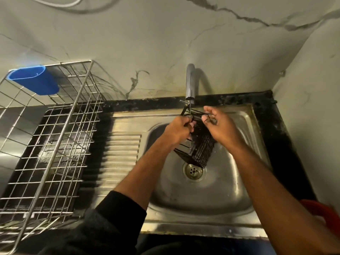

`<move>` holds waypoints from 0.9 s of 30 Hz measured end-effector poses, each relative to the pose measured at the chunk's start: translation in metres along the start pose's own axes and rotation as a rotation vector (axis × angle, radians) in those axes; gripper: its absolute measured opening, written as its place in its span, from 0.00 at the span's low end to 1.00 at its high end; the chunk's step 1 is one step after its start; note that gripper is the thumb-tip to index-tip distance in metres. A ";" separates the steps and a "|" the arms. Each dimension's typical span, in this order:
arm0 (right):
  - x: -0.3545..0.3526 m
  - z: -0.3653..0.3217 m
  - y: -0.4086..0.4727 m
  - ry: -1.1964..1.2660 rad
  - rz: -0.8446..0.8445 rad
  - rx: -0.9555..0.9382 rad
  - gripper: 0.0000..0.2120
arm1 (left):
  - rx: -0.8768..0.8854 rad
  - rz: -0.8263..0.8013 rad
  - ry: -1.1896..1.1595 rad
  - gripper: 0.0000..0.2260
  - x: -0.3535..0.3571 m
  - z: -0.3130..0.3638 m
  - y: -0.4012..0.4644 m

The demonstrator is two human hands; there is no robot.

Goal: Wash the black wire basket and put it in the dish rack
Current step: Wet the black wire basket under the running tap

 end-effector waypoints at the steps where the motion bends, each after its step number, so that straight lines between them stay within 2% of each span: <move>1: 0.004 -0.002 0.001 -0.019 -0.028 -0.003 0.20 | 0.000 0.017 0.082 0.08 -0.001 -0.002 -0.001; 4: 0.011 -0.005 0.005 -0.057 -0.035 -0.006 0.20 | 0.047 0.050 0.267 0.08 -0.002 0.006 -0.007; 8: 0.005 -0.003 0.007 -0.094 0.044 0.056 0.21 | 0.114 0.085 0.488 0.10 -0.001 0.016 -0.011; 12: 0.006 0.000 -0.005 -0.130 0.086 0.141 0.25 | 0.187 0.146 0.575 0.16 -0.005 0.016 -0.013; 15: 0.009 -0.006 -0.017 -0.092 0.114 0.140 0.24 | 0.220 0.170 0.609 0.18 -0.007 0.011 -0.017; 21: 0.017 -0.007 -0.035 0.099 0.162 0.220 0.12 | 0.257 0.131 0.531 0.17 -0.017 0.006 -0.021; 27: 0.032 -0.007 -0.052 0.426 0.254 0.245 0.06 | 0.362 0.104 0.198 0.10 -0.020 0.001 -0.033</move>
Point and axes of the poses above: each hand's wrist, its own y-axis towards the middle knuckle, its own x-axis out of the palm, z = x × y, the point moved 6 cm from there along y, towards the middle knuckle, and after that the axes turned 14 degrees about -z, right-handed, at the moved point
